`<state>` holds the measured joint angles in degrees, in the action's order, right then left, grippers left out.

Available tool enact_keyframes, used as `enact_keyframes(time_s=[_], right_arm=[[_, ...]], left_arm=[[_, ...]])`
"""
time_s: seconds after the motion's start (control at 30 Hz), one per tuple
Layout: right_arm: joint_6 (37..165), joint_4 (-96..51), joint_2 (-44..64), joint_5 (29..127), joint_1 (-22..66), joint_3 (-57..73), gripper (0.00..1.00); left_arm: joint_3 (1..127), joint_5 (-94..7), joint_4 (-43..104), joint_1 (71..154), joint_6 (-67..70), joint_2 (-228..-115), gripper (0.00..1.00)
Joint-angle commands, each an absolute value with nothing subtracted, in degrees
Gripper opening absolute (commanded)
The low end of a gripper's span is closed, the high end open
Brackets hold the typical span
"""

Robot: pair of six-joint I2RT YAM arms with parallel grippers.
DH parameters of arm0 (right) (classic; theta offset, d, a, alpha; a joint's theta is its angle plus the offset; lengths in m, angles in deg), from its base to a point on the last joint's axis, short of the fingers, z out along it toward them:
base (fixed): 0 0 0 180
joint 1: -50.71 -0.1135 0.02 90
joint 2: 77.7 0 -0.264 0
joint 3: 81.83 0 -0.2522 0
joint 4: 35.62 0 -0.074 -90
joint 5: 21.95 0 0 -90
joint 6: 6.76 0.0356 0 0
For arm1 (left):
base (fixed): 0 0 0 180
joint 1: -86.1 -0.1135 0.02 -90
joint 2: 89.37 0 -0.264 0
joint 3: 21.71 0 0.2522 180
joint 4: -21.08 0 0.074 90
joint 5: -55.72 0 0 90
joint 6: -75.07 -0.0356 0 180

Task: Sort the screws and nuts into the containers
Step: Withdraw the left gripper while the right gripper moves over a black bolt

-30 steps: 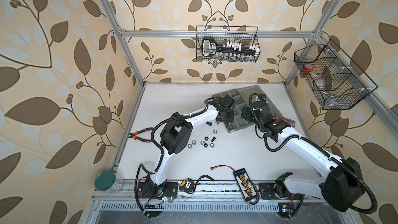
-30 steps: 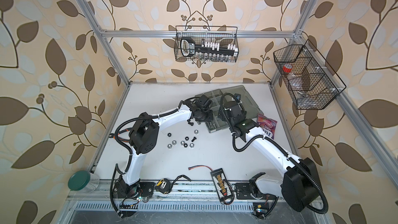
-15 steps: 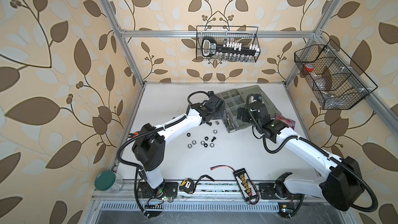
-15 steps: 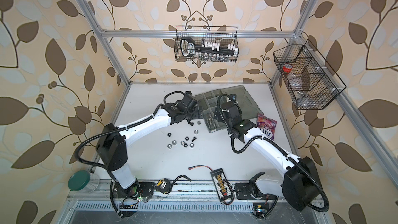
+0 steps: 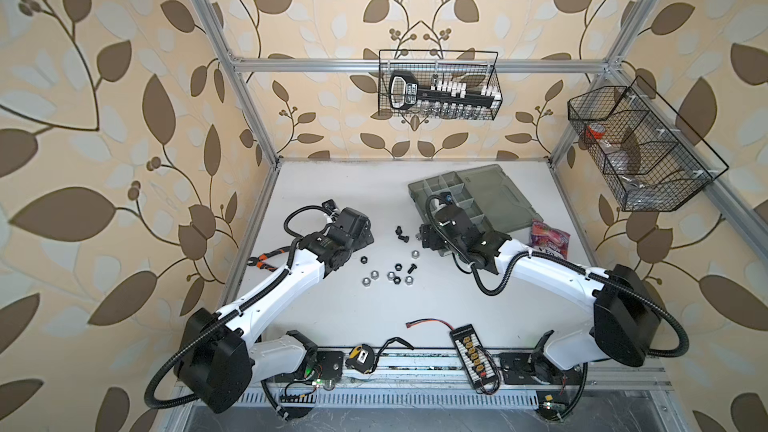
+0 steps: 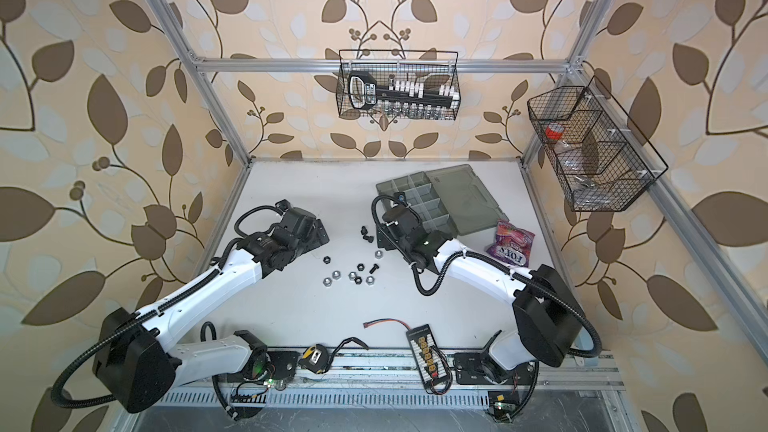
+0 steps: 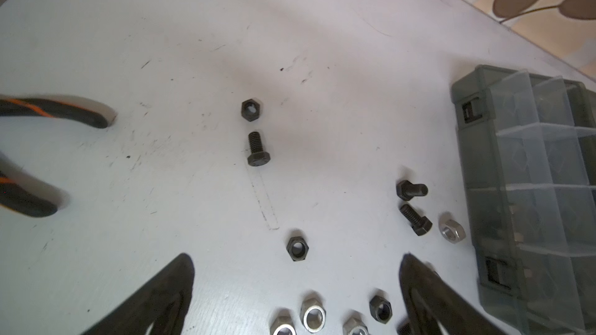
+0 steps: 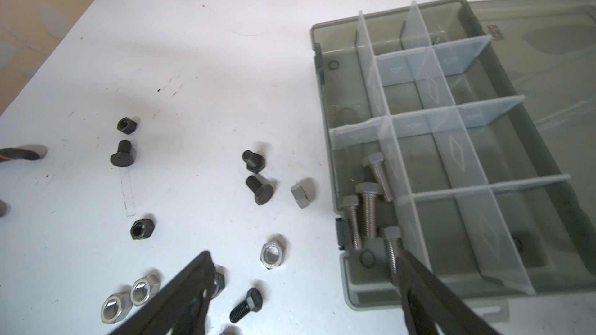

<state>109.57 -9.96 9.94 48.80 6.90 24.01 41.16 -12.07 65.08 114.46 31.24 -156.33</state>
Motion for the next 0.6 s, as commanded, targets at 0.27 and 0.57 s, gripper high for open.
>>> enact_keyframes(time_s=[0.27, 0.57], right_arm=[[103.36, -4.99, 27.03, 56.29, 5.55, 8.47, 0.56], [99.77, -0.99, 38.51, 55.76, 5.7, -2.59, 0.49]], left_arm=[[37.27, -7.97, 64.63, 113.83, 40.27, -152.98, 0.99], [36.71, -7.53, 66.29, 113.78, 42.64, -153.53, 0.99]])
